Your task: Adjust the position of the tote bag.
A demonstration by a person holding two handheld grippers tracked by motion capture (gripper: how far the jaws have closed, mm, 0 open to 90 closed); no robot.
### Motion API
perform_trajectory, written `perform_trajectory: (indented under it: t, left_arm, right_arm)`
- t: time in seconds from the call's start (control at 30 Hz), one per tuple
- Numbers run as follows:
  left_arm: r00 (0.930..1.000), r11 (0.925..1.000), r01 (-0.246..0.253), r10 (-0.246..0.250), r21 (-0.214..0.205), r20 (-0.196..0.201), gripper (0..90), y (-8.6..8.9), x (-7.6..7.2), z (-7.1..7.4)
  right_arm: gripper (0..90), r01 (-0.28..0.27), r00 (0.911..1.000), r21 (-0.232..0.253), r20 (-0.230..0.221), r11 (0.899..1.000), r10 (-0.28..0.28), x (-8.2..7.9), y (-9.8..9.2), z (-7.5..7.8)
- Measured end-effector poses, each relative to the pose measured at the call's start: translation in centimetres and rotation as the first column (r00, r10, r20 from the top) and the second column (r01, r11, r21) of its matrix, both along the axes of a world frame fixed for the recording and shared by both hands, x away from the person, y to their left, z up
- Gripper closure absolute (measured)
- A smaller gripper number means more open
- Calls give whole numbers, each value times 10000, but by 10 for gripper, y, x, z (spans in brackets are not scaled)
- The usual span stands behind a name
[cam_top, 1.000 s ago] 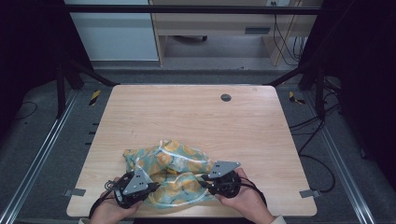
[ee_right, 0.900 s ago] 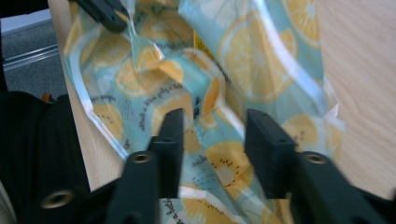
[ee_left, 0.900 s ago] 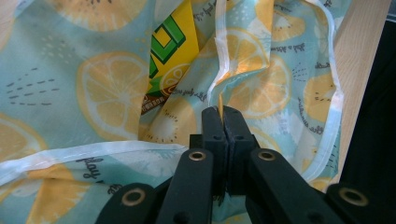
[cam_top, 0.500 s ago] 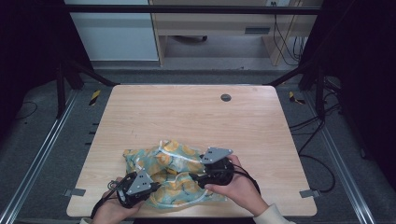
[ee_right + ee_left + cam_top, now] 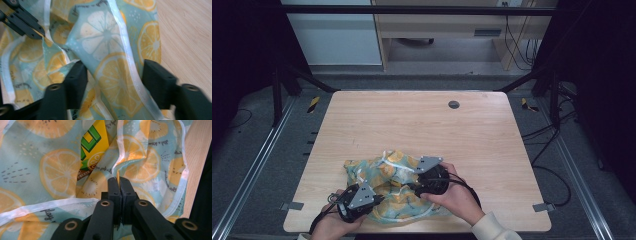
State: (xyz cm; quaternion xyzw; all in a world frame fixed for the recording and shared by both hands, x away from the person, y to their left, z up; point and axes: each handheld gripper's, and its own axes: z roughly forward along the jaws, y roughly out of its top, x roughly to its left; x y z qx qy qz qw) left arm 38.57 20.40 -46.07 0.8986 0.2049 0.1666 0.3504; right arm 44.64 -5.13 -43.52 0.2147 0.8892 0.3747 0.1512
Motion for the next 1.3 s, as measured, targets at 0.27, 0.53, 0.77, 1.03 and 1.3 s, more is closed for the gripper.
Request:
perform_trajectory:
  t: [0.27,0.53,0.77,1.03,1.3]
  left_arm:
    - [10000,9999,68,-69,153,59,892,0,0,1]
    - [9997,10000,-44,43,31,221,892,0,0,3]
    - [9990,9998,-135,141,-141,420,892,2,0,7]
    - [9984,9997,-184,193,-182,526,891,4,0,9]
    - [9978,9996,-238,247,-140,609,890,6,1,10]
  right_arm:
    - [808,-202,9998,401,84,9990,198,3,-4,15]
    - [892,-191,9996,879,217,9959,173,16,3,40]
    - [895,-73,9998,1060,207,9943,51,38,13,57]
    - [897,238,9997,1214,-59,9923,-233,64,23,63]
    - [897,749,9965,993,-438,9922,-709,86,25,54]
